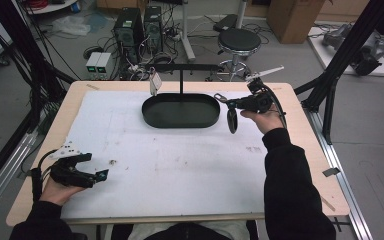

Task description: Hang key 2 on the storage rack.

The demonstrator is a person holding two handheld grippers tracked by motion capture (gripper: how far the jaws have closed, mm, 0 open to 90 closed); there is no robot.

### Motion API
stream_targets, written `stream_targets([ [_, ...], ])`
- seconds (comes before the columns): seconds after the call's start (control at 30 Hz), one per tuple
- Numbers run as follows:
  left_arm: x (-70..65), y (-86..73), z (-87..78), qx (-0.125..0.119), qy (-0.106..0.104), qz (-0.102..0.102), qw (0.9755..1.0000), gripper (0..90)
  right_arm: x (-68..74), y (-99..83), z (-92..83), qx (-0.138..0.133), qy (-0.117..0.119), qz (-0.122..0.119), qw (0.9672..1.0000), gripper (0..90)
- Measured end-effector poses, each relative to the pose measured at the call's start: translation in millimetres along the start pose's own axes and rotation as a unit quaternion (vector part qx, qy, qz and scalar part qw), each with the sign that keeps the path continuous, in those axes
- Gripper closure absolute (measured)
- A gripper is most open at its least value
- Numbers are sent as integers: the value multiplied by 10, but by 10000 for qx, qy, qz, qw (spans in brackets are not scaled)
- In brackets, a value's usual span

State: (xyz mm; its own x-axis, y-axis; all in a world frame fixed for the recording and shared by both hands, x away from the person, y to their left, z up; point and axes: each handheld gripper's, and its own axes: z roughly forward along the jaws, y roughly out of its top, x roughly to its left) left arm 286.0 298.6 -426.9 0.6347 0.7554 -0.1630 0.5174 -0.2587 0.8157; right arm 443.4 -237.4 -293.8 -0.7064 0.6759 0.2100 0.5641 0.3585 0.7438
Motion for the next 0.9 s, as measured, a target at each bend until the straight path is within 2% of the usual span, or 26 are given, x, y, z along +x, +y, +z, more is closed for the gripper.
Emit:
stream_targets([
  [0.2,2,-2,-17,-39,-32,2,10000,17,59,135,47,-18,5,0,10000,855],
  [0.4,5,-1,-31,-94,-38,-9,9999,17,52,191,101,-62,8,31,10000,855],
  [0.73,14,-2,-26,-89,-66,3,9999,17,96,361,279,-169,-128,-4,9998,854],
  [0.9,20,-16,-42,-141,-64,-50,9999,17,130,460,355,-245,-90,19,9997,854],
])
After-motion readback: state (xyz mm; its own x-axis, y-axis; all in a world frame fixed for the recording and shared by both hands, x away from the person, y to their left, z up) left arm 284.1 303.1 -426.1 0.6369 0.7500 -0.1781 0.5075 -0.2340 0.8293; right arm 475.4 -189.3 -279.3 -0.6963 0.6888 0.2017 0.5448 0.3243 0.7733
